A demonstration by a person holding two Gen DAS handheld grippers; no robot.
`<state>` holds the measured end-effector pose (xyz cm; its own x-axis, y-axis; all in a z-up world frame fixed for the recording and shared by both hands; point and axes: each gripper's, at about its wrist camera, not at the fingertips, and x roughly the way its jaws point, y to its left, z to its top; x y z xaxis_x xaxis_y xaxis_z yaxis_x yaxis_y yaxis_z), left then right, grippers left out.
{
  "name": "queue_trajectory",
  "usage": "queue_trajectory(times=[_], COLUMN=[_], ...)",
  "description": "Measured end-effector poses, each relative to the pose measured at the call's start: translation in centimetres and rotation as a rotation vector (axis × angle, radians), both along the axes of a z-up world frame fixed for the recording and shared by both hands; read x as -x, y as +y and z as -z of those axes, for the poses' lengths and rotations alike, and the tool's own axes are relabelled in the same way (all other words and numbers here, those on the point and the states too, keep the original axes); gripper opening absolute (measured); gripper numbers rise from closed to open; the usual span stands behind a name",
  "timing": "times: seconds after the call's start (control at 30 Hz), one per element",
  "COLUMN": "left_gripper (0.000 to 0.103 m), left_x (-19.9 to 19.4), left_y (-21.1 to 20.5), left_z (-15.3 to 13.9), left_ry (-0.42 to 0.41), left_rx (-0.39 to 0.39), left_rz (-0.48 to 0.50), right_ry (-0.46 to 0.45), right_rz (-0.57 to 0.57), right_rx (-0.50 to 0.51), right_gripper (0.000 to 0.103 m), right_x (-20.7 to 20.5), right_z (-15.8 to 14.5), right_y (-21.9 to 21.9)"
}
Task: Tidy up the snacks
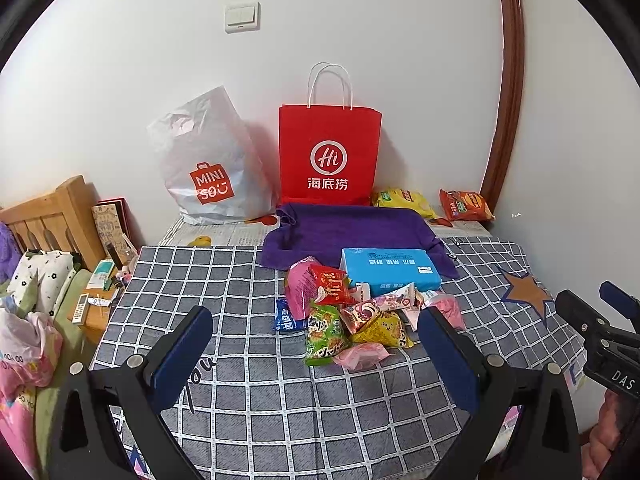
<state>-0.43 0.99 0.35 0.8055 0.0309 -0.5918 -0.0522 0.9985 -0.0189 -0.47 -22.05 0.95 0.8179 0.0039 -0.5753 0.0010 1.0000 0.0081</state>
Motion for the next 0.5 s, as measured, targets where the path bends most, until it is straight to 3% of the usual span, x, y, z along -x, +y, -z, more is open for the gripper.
queue_trajectory(times=[0.5], left_gripper=[0.103], left_x=[0.22], left_y=[-0.11], left_z=[-0.12], left_ry=[-0.003], left_rx=[0.000], left_rz=[0.001], right_ry=[-0.005], right_rz=[0.003], right_rx=[-0.002], right_gripper=[0.103], right_x=[0.16], right_z=[-0.11], right_y=[0.00])
